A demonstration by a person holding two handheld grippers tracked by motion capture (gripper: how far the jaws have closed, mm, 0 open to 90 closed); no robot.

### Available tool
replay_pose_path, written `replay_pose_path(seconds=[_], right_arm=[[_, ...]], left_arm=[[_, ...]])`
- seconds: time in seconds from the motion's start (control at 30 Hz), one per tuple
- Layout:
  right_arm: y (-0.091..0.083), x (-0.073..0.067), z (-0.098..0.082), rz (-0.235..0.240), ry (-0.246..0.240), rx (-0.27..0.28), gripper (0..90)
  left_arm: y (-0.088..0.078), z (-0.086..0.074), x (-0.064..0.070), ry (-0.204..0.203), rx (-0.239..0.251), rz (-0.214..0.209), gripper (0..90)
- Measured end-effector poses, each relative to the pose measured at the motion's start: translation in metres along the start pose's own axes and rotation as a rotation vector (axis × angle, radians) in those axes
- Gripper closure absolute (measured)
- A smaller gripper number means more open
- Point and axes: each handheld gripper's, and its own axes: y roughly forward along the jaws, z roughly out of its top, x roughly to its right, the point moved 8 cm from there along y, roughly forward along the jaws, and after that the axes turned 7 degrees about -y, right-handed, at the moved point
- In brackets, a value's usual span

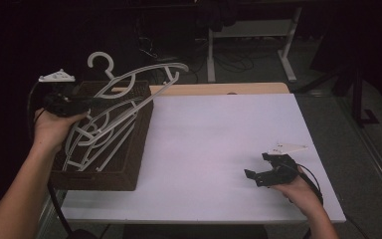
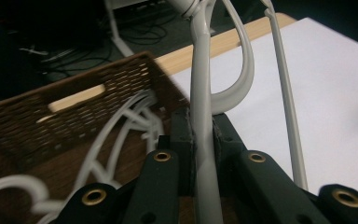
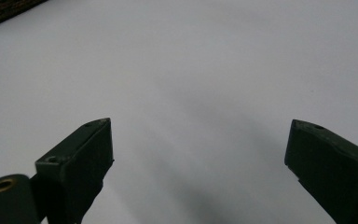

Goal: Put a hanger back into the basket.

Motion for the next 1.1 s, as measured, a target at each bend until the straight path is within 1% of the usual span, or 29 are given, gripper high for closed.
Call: replay_pose_path(seconds=[0.1, 0.33, 0.47, 0.57, 0.8, 0.9, 1.0, 1.1], right_arm=[[0.000, 0.000, 0.000, 0.001, -0.002, -0.001, 7.2], [0.001, 0.000, 0.000, -0.002, -0.004, -0.003, 6.2], [0.000, 0.001, 0.001, -0.008, -0.005, 0.000, 1.9], [0.000, 0.001, 0.002, -0.012, -0.003, -0.001, 1.5], [0.001, 0.001, 0.000, -0.011, -0.004, -0.008, 1.5], [0.001, 0.001, 0.000, -0.012, -0.005, -0.010, 1.5], [0.001, 0.002, 0.000, -0.013, -0.005, -0.011, 1.5], [0.001, 0.002, 0.000, -0.014, -0.004, -0.008, 1.5]], left_arm=[[-0.006, -0.006, -0.016, 0.002, 0.000, 0.029, 81.8], [-0.017, -0.020, -0.048, -0.022, -0.001, 0.070, 81.8], [-0.018, -0.029, -0.062, -0.022, -0.014, 0.091, 81.8], [-0.017, -0.037, -0.071, -0.018, -0.025, 0.110, 81.8], [-0.021, -0.051, -0.092, -0.032, -0.055, 0.156, 81.8], [-0.020, -0.056, -0.099, -0.037, -0.062, 0.163, 81.8], [-0.018, -0.061, -0.105, -0.033, -0.079, 0.186, 81.8], [-0.015, -0.065, -0.108, -0.033, -0.092, 0.196, 81.8]])
